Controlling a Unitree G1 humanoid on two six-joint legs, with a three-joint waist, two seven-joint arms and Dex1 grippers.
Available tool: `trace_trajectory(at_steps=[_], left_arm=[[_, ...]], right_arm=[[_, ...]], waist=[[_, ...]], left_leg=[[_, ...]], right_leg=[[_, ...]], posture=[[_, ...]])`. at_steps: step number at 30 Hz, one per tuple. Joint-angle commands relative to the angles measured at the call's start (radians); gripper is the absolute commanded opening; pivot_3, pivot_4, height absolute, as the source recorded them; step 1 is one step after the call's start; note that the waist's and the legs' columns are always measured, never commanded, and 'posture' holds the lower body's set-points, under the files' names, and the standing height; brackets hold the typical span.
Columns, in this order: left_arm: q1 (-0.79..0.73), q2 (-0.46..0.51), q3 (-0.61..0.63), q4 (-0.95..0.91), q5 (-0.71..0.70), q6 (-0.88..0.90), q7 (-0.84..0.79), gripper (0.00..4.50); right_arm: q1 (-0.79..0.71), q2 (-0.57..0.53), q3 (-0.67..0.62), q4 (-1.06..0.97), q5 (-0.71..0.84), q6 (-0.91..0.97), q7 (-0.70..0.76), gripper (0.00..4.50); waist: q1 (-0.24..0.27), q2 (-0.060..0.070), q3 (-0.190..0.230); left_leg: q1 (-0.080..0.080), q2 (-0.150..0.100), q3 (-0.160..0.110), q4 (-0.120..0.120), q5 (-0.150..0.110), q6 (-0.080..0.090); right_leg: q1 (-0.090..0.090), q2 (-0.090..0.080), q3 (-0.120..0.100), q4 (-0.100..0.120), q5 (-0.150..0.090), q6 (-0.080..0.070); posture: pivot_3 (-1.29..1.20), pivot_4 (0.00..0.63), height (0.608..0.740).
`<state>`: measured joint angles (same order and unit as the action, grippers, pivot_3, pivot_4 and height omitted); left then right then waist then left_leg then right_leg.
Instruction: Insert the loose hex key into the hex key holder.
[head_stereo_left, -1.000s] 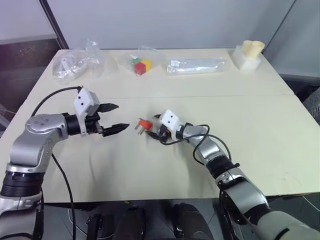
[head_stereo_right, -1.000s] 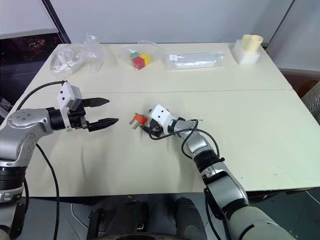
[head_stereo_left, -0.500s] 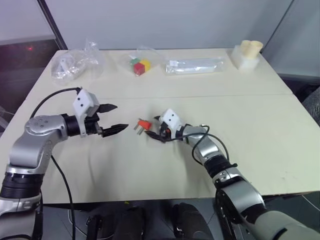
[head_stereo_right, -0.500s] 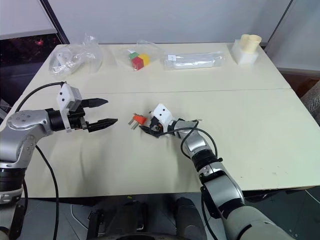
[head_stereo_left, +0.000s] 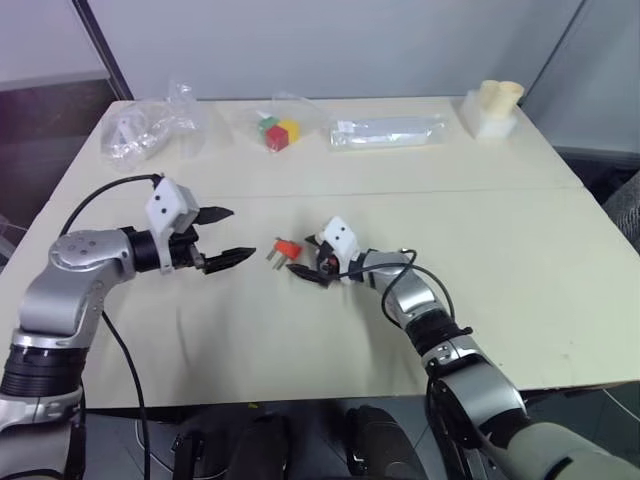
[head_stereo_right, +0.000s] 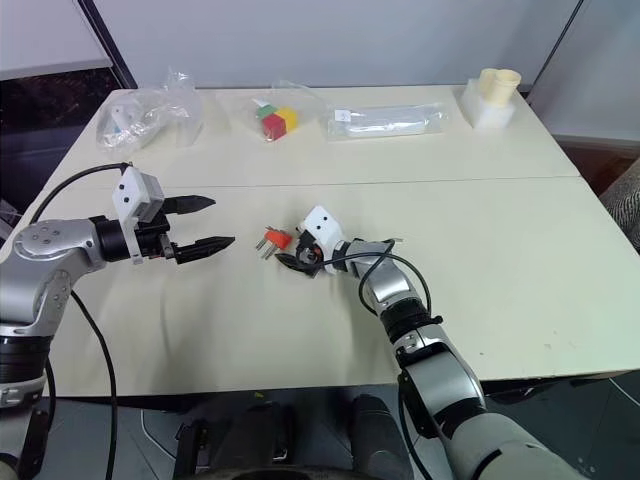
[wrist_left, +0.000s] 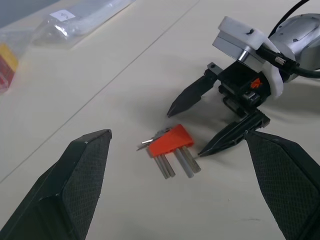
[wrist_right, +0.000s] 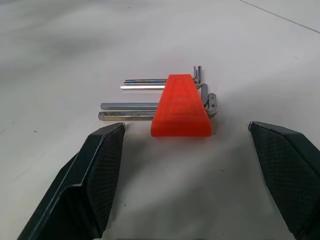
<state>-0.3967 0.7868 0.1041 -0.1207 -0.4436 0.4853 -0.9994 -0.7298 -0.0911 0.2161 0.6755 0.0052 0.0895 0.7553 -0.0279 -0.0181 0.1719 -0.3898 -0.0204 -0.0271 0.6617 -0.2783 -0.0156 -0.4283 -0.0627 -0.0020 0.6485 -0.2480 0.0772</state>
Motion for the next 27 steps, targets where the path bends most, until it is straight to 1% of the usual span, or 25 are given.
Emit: trace_trajectory(at_steps=[1,6,8,11,13,14,21,24,27], left_arm=[[0.002,0.014,0.025,-0.032,0.002,-0.019,0.007,4.45],[0.011,0.014,0.023,-0.037,0.008,-0.024,0.012,4.45],[0.015,0.015,0.026,-0.041,0.008,-0.022,0.014,4.50],[0.020,0.017,0.032,-0.042,0.007,-0.021,0.017,4.50],[0.021,0.018,0.032,-0.042,0.007,-0.021,0.019,4.50],[0.021,0.018,0.032,-0.042,0.006,-0.021,0.021,4.50],[0.021,0.015,0.031,-0.042,0.005,-0.022,0.027,4.50],[0.017,0.011,0.028,-0.039,0.003,-0.022,0.027,4.50],[0.010,-0.001,0.025,-0.031,-0.003,-0.022,0.028,4.50]], right_arm=[[0.017,0.024,0.012,0.032,-0.004,0.015,0.000,4.10],[0.019,0.039,0.016,0.044,-0.011,0.010,-0.013,4.10],[0.026,0.045,0.023,0.042,-0.018,0.010,-0.018,3.55],[0.037,0.051,0.031,0.033,-0.021,0.016,-0.019,2.29],[0.041,0.052,0.032,0.027,-0.023,0.019,-0.017,1.19],[0.043,0.051,0.034,0.028,-0.026,0.016,-0.017,1.01],[0.055,0.042,0.038,0.002,-0.037,0.002,-0.015,1.01],[0.063,0.008,0.039,-0.046,-0.081,-0.105,-0.075,1.01],[0.069,-0.076,0.055,-0.128,-0.160,-0.246,-0.132,1.01]], waist=[[-0.003,0.000,0.000],[-0.015,0.000,0.000],[-0.016,0.000,0.000],[-0.017,0.000,0.000],[-0.017,0.000,-0.001],[-0.016,0.000,-0.001],[-0.016,0.000,-0.001],[-0.015,0.000,-0.001],[-0.011,0.001,0.000]], left_leg=[[0.000,0.000,0.000,0.000,0.000,0.000],[0.000,0.000,0.000,-0.001,0.000,0.000],[0.000,0.000,0.000,-0.001,0.000,0.000],[0.001,0.000,0.000,-0.001,0.000,0.000],[0.001,0.000,0.000,-0.002,0.000,0.000],[0.001,0.000,0.000,-0.002,0.000,0.000],[0.001,0.000,0.000,-0.002,0.000,0.000],[0.001,0.000,0.000,-0.002,0.000,0.000],[0.001,0.000,0.000,-0.002,0.000,0.000]], right_leg=[[0.000,0.000,0.000,0.000,0.000,0.000],[0.000,0.000,0.000,0.000,0.000,0.000],[0.000,0.000,0.000,0.000,0.000,0.000],[0.000,0.000,0.000,0.000,0.000,0.000],[0.000,0.000,0.000,0.000,0.000,0.000],[0.000,0.000,0.000,0.000,0.000,0.000],[0.000,0.000,0.000,0.000,0.000,0.000],[0.000,0.000,0.000,0.000,0.000,0.000],[0.000,-0.001,0.000,-0.001,0.000,0.000]], posture=[[0.00,0.150,0.740],[0.00,0.150,0.740],[0.00,0.150,0.740],[0.00,0.150,0.740],[0.00,0.150,0.740],[0.00,0.150,0.740],[0.00,0.150,0.740],[0.00,0.150,0.740],[0.00,0.150,0.740]])
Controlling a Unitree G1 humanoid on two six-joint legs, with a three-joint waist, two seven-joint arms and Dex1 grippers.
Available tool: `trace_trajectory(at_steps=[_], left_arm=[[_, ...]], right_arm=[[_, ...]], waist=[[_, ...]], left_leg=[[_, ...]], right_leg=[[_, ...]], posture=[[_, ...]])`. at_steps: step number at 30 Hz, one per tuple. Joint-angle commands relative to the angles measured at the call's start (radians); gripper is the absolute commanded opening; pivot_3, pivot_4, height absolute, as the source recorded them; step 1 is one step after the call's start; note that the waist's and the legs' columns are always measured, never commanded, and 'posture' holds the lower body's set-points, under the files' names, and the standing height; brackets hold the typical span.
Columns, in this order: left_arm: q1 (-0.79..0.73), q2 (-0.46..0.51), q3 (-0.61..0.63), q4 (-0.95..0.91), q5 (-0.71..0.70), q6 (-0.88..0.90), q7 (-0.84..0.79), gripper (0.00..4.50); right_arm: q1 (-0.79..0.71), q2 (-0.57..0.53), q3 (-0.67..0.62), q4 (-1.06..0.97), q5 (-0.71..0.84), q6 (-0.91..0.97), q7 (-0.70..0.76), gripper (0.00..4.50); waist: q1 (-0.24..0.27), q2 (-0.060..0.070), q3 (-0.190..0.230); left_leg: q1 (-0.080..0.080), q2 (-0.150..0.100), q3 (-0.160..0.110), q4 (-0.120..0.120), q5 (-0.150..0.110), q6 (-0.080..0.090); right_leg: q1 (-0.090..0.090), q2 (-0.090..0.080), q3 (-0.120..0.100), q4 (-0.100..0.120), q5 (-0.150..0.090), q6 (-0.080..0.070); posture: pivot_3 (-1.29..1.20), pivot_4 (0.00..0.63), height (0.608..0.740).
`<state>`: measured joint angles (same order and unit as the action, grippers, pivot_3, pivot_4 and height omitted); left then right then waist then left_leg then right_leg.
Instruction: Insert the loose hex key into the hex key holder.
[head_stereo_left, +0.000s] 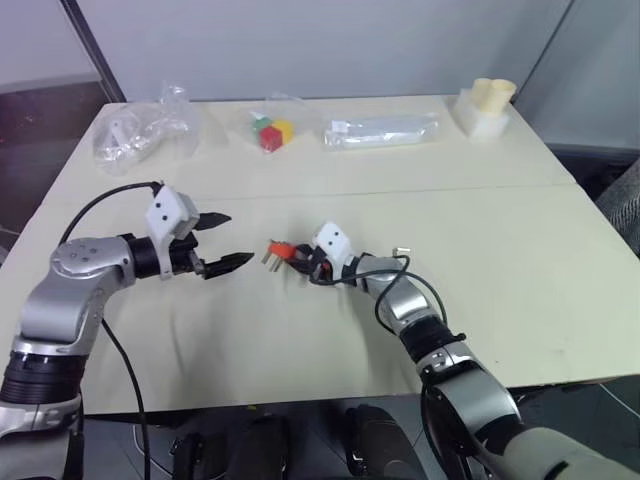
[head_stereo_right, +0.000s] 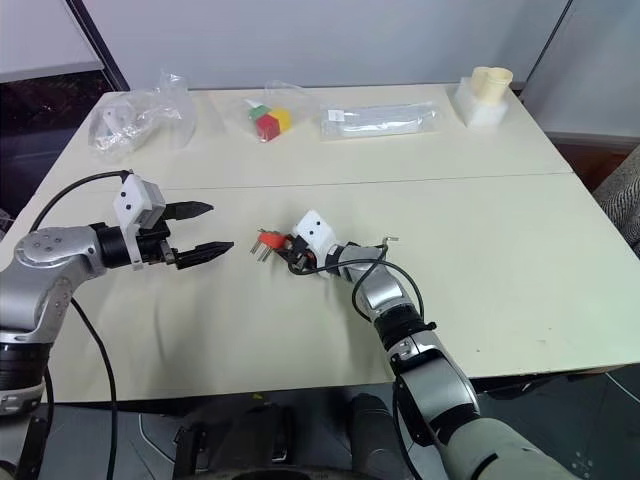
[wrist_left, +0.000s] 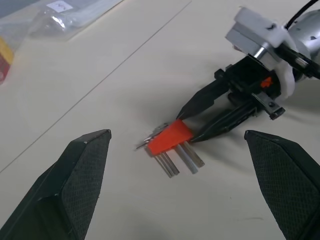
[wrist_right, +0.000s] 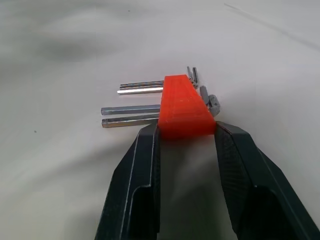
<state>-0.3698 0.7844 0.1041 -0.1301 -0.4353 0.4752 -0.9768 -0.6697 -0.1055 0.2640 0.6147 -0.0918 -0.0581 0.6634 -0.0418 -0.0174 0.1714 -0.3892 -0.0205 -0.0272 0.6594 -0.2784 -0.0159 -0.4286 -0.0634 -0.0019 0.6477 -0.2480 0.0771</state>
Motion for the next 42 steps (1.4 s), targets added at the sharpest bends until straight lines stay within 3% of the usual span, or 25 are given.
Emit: trace_trajectory(at_steps=[1,11,22,32,42], left_arm=[[-0.024,-0.006,0.021,-0.013,-0.012,-0.016,0.005,4.50],[-0.155,-0.130,-0.035,0.139,-0.002,-0.066,-0.013,4.50],[-0.354,-0.221,-0.045,0.298,-0.058,-0.036,-0.098,4.50],[-0.382,-0.182,-0.039,0.250,-0.176,0.155,-0.229,4.50],[-0.337,-0.152,-0.037,0.129,-0.221,0.204,-0.250,4.50]], right_arm=[[0.016,-0.085,0.009,-0.100,-0.075,-0.117,-0.046,1.01],[0.043,-0.267,-0.001,-0.344,-0.215,-0.431,-0.189,1.01],[-0.023,-0.468,-0.014,-0.448,-0.559,-0.870,-0.483,1.01],[-0.072,-0.486,0.039,-0.336,-0.689,-0.996,-0.608,1.01],[-0.133,-0.491,0.077,-0.225,-0.718,-1.050,-0.670,1.01]], waist=[[0.007,0.001,0.000],[0.024,0.000,0.001],[0.026,-0.001,0.001],[0.020,-0.001,0.001],[0.023,-0.001,0.001]], left_leg=[[0.000,0.000,0.000,0.000,0.000,0.000],[-0.001,-0.001,0.000,0.001,0.000,0.000],[-0.002,-0.001,0.001,0.002,0.000,0.000],[-0.001,0.000,0.001,0.002,0.001,0.000],[-0.002,-0.001,0.001,0.003,0.001,-0.001]], right_leg=[[0.000,0.000,0.000,0.000,0.000,0.000],[0.000,0.001,0.000,0.000,0.000,0.000],[0.000,0.003,-0.001,0.000,0.000,0.000],[0.000,0.005,-0.001,0.000,0.000,0.000],[0.000,0.004,0.000,0.000,0.000,0.000]], posture=[[0.00,0.150,0.740],[0.00,0.150,0.740],[0.00,0.150,0.740],[0.00,0.150,0.740],[0.00,0.150,0.740]])
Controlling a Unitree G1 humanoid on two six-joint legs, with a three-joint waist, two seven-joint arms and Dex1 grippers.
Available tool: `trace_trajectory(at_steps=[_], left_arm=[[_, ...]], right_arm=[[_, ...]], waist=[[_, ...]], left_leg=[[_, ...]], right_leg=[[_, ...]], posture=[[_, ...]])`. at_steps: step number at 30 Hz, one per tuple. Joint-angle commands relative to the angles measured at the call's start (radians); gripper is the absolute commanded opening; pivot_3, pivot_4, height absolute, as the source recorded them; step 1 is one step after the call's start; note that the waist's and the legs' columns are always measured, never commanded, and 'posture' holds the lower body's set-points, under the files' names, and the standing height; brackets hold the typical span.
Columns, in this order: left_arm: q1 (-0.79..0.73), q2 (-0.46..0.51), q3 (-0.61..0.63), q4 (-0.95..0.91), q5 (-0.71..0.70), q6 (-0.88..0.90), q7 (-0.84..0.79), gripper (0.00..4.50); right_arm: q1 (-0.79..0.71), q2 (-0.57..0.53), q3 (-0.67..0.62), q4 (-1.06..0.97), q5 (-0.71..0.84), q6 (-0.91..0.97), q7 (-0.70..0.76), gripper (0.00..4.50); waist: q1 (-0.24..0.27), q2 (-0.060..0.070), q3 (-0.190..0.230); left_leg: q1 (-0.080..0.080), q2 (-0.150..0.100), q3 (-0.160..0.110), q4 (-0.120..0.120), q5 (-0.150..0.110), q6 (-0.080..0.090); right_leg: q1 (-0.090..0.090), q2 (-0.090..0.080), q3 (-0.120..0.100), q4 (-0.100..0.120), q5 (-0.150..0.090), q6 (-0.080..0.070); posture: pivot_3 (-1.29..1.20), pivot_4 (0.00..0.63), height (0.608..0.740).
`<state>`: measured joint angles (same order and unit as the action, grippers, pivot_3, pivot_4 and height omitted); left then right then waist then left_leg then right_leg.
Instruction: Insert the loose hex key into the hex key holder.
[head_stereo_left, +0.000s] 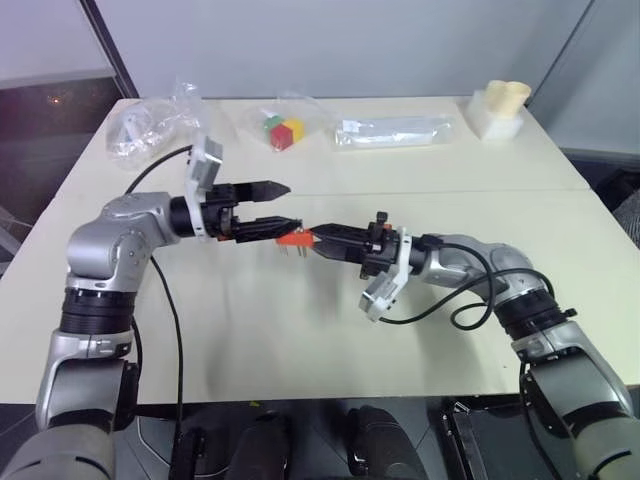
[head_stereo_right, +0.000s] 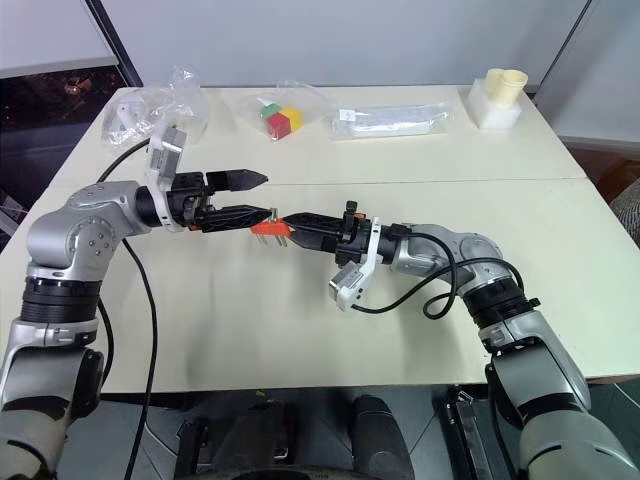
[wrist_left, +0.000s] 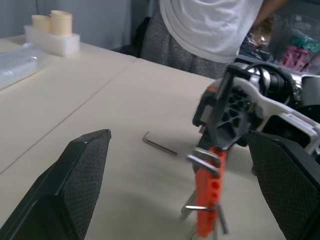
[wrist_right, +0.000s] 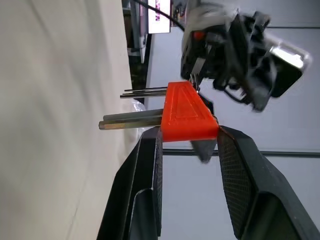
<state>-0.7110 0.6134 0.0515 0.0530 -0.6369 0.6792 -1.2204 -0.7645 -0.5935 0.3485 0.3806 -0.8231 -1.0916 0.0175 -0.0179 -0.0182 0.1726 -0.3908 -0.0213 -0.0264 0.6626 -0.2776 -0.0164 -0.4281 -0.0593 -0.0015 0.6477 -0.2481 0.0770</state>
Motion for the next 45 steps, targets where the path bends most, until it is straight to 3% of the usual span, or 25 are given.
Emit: trace_trajectory(at_steps=[1,11,35,38,45], left_arm=[[0.009,0.021,0.016,-0.061,-0.021,0.001,-0.005,4.50],[0.053,0.040,0.001,-0.089,-0.016,0.004,-0.011,4.50],[0.046,0.010,0.000,-0.080,-0.014,-0.006,0.008,4.50],[0.047,0.010,0.000,-0.080,-0.014,-0.006,0.009,3.59],[0.052,0.012,-0.009,-0.077,-0.004,-0.011,0.009,0.13]], right_arm=[[-0.042,-0.001,-0.006,0.021,0.023,-0.019,-0.023,1.01],[-0.102,-0.003,-0.013,0.065,0.051,-0.045,-0.031,1.01],[-0.084,-0.003,-0.015,0.033,0.139,-0.036,0.047,1.01],[-0.080,-0.003,-0.013,0.031,0.140,-0.034,0.053,1.01],[-0.072,-0.001,-0.012,0.027,0.151,-0.025,0.070,1.01]], waist=[[-0.001,0.000,0.000],[-0.001,0.000,0.000],[-0.001,0.000,0.000],[-0.001,0.000,0.000],[0.000,0.000,0.000]], left_leg=[[0.000,0.000,0.000,0.000,0.000,0.000],[0.000,0.000,0.000,0.000,0.000,0.000],[0.000,0.000,0.000,0.000,0.000,0.000],[0.000,0.000,0.000,0.000,0.000,0.000],[0.000,0.000,0.000,0.000,0.000,0.000]], right_leg=[[0.000,0.000,0.000,0.000,0.000,0.000],[0.000,0.001,0.001,0.000,0.000,0.000],[0.000,0.000,0.000,0.000,0.000,0.000],[0.000,0.000,0.001,0.000,0.000,0.000],[0.000,0.000,0.001,0.000,0.000,0.000]], posture=[[0.00,0.150,0.740],[0.00,0.150,0.740],[0.00,0.150,0.740],[0.00,0.150,0.740],[0.00,0.150,0.740]])
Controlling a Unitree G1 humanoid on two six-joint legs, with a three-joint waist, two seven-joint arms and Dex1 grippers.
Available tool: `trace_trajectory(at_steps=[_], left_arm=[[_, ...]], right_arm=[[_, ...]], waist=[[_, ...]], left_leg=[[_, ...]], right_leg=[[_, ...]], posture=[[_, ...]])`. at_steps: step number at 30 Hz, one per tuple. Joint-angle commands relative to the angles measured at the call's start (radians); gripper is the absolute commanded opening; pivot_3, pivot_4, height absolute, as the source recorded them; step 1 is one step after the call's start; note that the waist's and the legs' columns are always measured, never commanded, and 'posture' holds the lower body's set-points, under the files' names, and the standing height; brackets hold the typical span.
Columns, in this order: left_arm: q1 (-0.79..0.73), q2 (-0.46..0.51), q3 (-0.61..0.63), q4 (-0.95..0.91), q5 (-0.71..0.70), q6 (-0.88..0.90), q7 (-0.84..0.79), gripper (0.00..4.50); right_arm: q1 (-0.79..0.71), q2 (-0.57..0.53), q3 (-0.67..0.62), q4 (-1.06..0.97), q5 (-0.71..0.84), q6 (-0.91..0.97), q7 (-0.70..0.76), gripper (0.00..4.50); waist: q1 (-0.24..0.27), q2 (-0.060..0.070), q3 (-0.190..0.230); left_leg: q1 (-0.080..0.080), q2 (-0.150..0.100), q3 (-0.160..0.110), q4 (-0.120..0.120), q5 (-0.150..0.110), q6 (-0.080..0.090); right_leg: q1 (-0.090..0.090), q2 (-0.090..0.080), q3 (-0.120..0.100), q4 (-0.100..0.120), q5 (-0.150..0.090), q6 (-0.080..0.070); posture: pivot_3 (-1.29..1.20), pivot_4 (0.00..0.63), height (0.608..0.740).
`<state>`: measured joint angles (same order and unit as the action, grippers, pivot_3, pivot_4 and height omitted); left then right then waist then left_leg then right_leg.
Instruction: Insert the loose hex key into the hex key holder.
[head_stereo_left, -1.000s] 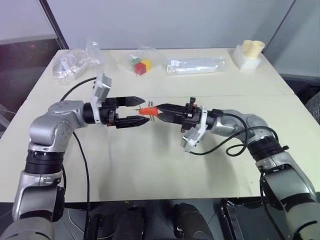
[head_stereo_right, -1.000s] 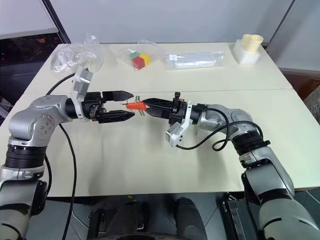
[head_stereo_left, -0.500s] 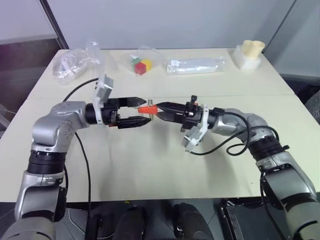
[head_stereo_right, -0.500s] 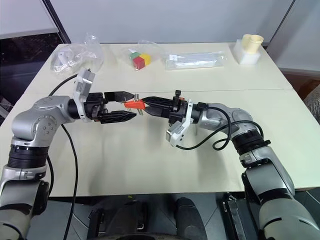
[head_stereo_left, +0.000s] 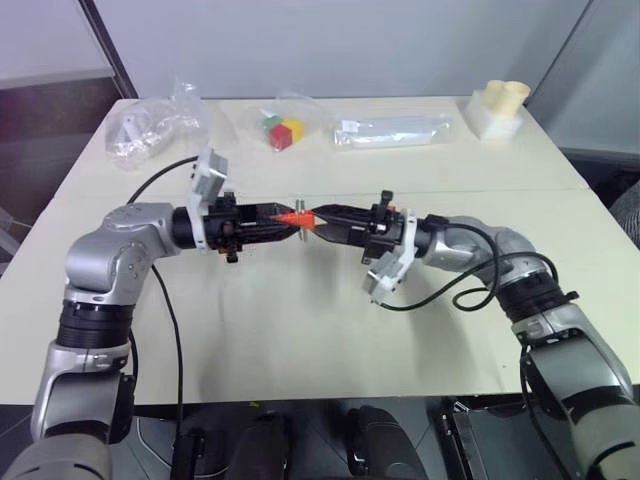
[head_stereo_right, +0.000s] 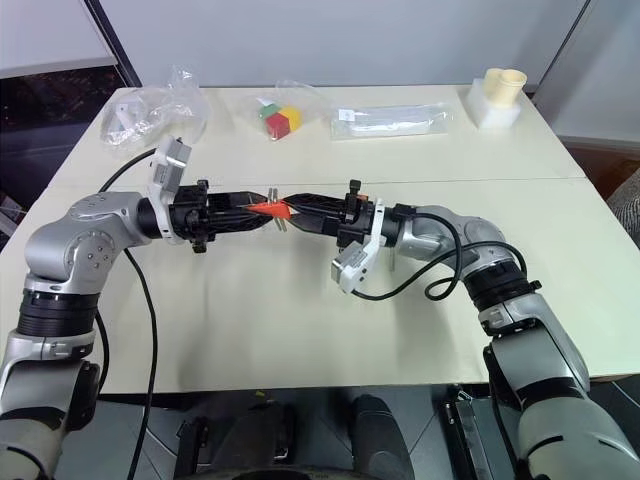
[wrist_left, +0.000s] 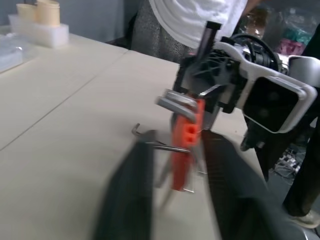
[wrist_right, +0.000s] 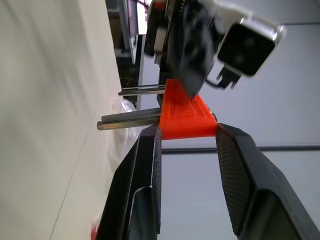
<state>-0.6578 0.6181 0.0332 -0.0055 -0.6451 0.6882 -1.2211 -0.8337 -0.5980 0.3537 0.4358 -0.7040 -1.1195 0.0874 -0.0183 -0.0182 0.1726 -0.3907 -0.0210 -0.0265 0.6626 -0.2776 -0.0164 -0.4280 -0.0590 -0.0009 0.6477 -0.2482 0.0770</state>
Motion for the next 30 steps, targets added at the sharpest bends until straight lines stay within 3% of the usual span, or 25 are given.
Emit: trace_trajectory(at_steps=[1,27,30], left_arm=[[-0.002,0.008,0.008,-0.018,0.004,-0.020,0.009,0.10],[0.000,0.008,-0.007,-0.008,0.019,-0.032,0.012,0.10],[0.002,0.009,-0.007,-0.006,0.020,-0.036,0.011,0.10]], right_arm=[[-0.002,0.003,-0.017,-0.030,0.033,0.004,0.002,1.01],[0.034,-0.005,-0.032,-0.064,0.148,0.061,0.110,1.01],[0.038,-0.004,-0.033,-0.065,0.166,0.074,0.130,2.42]], waist=[[0.000,0.000,0.000],[0.000,0.000,0.000],[0.000,0.000,0.000]], left_leg=[[0.000,0.000,0.000,0.000,0.000,0.000],[0.000,0.000,0.000,0.000,0.000,0.000],[0.000,0.000,0.000,0.000,0.000,0.000]], right_leg=[[0.000,0.000,0.000,0.000,0.000,0.000],[0.000,0.000,0.000,0.000,0.000,0.000],[0.000,0.000,0.000,0.000,0.000,0.000]], posture=[[0.00,0.150,0.740],[0.00,0.150,0.740],[0.00,0.150,0.740]])
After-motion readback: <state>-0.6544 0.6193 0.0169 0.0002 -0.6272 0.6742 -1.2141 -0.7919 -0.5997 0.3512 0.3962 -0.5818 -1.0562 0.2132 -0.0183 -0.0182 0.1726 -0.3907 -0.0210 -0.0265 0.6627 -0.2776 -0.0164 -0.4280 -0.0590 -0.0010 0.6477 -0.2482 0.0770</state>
